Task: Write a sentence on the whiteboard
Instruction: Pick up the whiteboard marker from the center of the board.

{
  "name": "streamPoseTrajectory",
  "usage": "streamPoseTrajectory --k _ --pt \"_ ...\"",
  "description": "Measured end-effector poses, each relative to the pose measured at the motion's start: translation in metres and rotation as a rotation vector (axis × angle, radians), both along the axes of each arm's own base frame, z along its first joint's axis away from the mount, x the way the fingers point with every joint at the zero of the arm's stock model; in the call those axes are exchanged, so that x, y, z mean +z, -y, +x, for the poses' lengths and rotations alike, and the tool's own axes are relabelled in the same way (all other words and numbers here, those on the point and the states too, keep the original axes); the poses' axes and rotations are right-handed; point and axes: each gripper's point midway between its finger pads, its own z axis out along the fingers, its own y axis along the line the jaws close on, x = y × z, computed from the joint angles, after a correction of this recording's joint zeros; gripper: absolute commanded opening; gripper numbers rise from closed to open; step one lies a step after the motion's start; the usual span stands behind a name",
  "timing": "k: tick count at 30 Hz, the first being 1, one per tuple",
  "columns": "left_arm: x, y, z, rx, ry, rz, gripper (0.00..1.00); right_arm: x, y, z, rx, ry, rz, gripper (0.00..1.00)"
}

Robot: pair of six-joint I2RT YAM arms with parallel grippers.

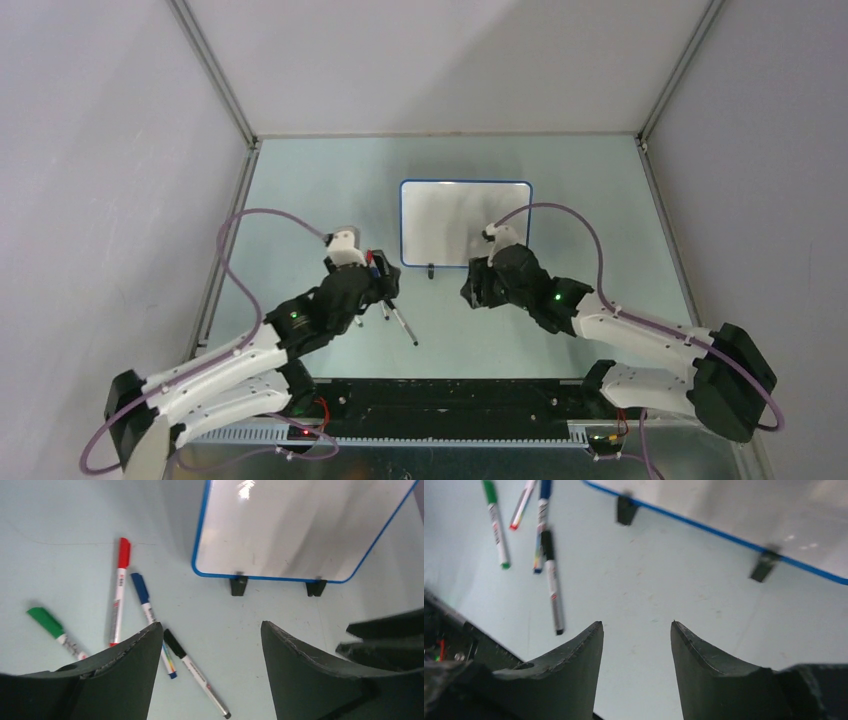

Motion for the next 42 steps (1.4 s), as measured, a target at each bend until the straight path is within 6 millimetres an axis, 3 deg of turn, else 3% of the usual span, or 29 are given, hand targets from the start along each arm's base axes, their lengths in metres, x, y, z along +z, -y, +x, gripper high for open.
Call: streamPoseTrajectory --k 4,10,15,18,23,28,40,42 --pt "-0.001 -0.027 -0.002 0.05 -0.009 -0.015 0.8 -0.006 -0.027 -0.021 0.087 -0.024 0.014 0.54" --pt "-0.019 -0.056 0.004 0.135 -0.069 0.01 0.83 -0.029 -0.074 -0.037 0.173 -0.093 -0.049 0.5" --pt "-0.038 -0.072 0.003 0.183 -0.1 0.029 0.83 -0.02 -0.127 -0.042 0.25 -0.089 -0.048 0.51" --pt "-0.045 -0.081 -0.001 0.207 -0.105 0.023 0.87 -0.022 -0.148 -0.047 0.284 -0.088 -0.057 0.51" --pt "-0.042 -0.088 -0.006 0.244 -0.098 -0.022 0.99 -0.047 -0.155 -0.056 0.317 -0.114 -0.134 0.5" --pt "-0.033 -0.092 -0.01 0.259 -0.069 -0.059 0.99 -0.074 -0.146 -0.064 0.32 -0.154 -0.221 0.5" --pt "-0.032 -0.1 -0.015 0.28 -0.04 -0.085 0.99 -0.095 -0.142 -0.07 0.307 -0.157 -0.32 0.46" --pt "-0.032 -0.1 -0.015 0.28 -0.04 -0.085 0.99 -0.094 -0.146 -0.07 0.307 -0.151 -0.331 0.41"
